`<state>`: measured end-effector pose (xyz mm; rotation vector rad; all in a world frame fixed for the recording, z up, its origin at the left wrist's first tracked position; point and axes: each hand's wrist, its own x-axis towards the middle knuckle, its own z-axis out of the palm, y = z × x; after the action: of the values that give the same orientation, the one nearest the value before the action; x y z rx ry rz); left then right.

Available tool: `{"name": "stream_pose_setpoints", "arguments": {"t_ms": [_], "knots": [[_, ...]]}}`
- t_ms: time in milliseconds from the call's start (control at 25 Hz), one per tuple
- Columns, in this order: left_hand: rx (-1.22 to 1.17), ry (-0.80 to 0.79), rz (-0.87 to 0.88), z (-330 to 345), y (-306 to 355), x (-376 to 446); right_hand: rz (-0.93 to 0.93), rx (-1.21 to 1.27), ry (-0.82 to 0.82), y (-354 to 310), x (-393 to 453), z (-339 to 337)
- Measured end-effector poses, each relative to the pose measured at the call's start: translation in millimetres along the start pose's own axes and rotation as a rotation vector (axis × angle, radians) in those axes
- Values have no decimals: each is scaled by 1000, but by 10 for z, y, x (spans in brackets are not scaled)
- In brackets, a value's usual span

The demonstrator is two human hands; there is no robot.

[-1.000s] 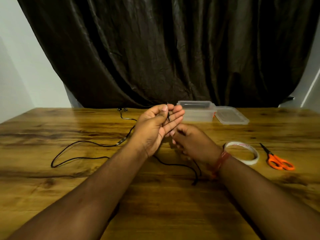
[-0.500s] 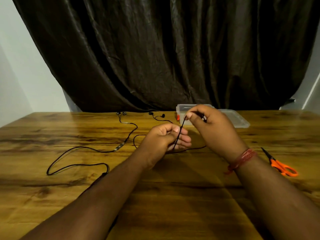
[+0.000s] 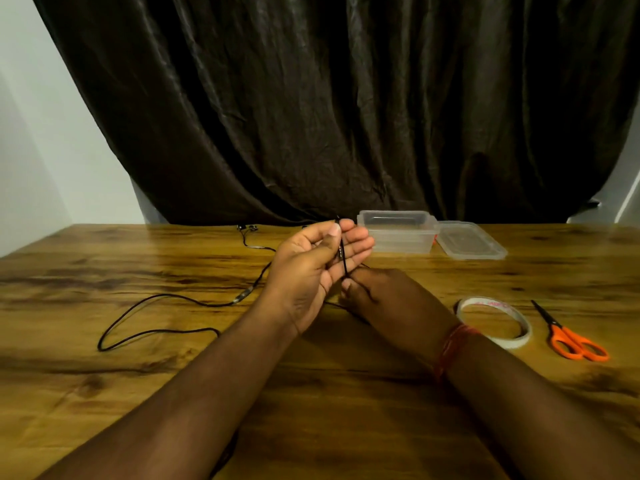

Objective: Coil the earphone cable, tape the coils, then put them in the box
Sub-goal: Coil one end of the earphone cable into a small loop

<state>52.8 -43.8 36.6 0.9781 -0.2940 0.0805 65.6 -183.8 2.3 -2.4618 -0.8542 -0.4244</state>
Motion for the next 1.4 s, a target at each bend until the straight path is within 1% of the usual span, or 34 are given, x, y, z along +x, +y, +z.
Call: {"name": "stream_pose_setpoints", "arguments": {"t_ms": [40, 120, 200, 320, 400, 440, 560, 600, 720, 840, 920, 1000, 1120, 1240, 1400], "knots": [[32, 17, 22, -27, -1, 20, -33, -73, -14, -36, -9, -9], [153, 30, 55, -66, -11, 43, -79, -138, 34, -60, -3, -82], [321, 12, 46, -85, -50, 41, -100, -120, 83, -60, -14, -182], [615, -70, 42, -102, -129, 7, -105, -63, 94, -11, -24, -266], [698, -114, 17, -94, -143, -19, -94, -28, 119, 43, -7, -294], [679, -125, -11, -81, -136, -25, -96, -26, 140, 73, 2, -307], [506, -173, -151, -65, -128, -26, -151, -84, 212, 151, 20, -342], [498, -203, -192, -62, -121, -33, -160, -96, 243, 172, 22, -350], [505, -270, -264, -81, -106, -63, -121, 30, 364, 230, 28, -376], [319, -275, -252, -71, -72, -81, -51, 178, 405, 273, 48, -301], [166, -250, -201, -47, -53, -69, -14, 300, 358, 265, 65, -188], [36, -191, -144, -13, -25, -52, -24, 371, 279, 222, 58, -53], [-53, -57, -69, 6, 22, -12, -54, 295, 151, 143, 33, 31], [-19, 20, 10, -37, 35, 27, -73, 157, 86, 96, 19, 26], [173, 71, 75, -98, -39, 60, -95, 44, 70, 79, 9, -26]]}}
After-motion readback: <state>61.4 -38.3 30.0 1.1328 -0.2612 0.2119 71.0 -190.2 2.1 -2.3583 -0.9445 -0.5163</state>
